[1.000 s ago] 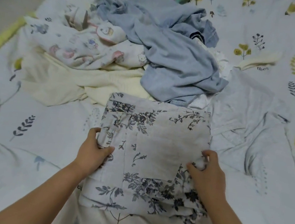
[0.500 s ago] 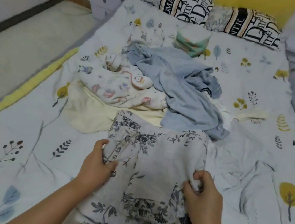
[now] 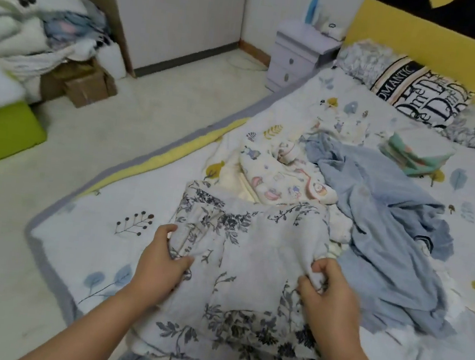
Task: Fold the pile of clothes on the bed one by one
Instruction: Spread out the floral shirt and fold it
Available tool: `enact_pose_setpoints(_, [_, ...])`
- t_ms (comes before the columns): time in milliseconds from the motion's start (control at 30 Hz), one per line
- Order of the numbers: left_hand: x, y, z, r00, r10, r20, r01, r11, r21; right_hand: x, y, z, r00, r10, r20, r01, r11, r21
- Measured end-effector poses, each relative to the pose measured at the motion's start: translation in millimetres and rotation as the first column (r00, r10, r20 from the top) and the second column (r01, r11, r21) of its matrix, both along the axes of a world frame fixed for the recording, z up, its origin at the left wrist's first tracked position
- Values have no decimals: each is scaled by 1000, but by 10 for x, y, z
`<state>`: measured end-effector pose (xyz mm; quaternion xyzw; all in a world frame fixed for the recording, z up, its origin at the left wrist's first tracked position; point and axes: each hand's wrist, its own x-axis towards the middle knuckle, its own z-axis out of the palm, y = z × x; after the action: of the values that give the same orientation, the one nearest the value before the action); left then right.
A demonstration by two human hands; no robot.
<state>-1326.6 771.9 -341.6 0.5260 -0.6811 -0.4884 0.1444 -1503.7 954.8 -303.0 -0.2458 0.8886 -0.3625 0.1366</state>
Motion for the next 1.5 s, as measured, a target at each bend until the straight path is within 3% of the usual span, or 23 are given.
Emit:
enact_pose_setpoints(267, [627, -474, -38, 962, 271, -10, -271, 962, -33, 188, -1028, 2, 951, 299, -84, -299, 954, 8])
enact_pose_setpoints(667, [1089, -1678, -740, 823, 565, -54, -567, 823, -30, 406, -3186, -596, 739, 644, -199, -632, 764, 130])
enact_pose_setpoints(933, [1029, -2037, -1272, 756, 654, -30, -654, 754, -61, 404, -4114, -1304, 593, 727, -347, -652, 686, 324])
enact_pose_setpoints(1033, [1057, -2047, -1487, 759, 649, 48, -650, 760, 1, 388, -4230, -1626, 607, 709, -359, -545, 700, 461])
enact_pose_setpoints(1100, [1075, -2048, -1541, 772, 616, 153, -623, 782, -6, 395, -4213, -1835, 691, 639, -337, -405, 729, 551])
enact_pose_setpoints(1167, [1103, -2066, -1576, 779, 562, 279, -530, 827, -185, 464, -4149, -2000, 772, 565, -290, -321, 741, 590])
enact_pose_setpoints(1233, [1119, -2091, -1640, 823, 418, 386, -264, 881, -392, 579, -4070, -2135, 785, 565, -253, -331, 728, 600])
enact_pose_setpoints(1300, [1102, -2119, -1674, 826, 187, 532, 115, 868, -484, 646, -4010, -2237, 784, 589, -196, -363, 691, 626])
enact_pose_setpoints(1367, [1102, -2152, -1703, 737, 42, 675, 342, 838, -426, 618, -4007, -2290, 787, 607, -112, -388, 628, 675])
enact_pose_setpoints(1433, [1135, -2163, -1755, 633, -58, 772, 420, 863, -280, 569, -4060, -2284, 784, 621, -23, -426, 564, 708])
enact_pose_setpoints(1500, [1152, -2199, -1730, 592, -143, 793, 442, 880, -171, 560, -4109, -2218, 779, 625, 42, -458, 523, 718])
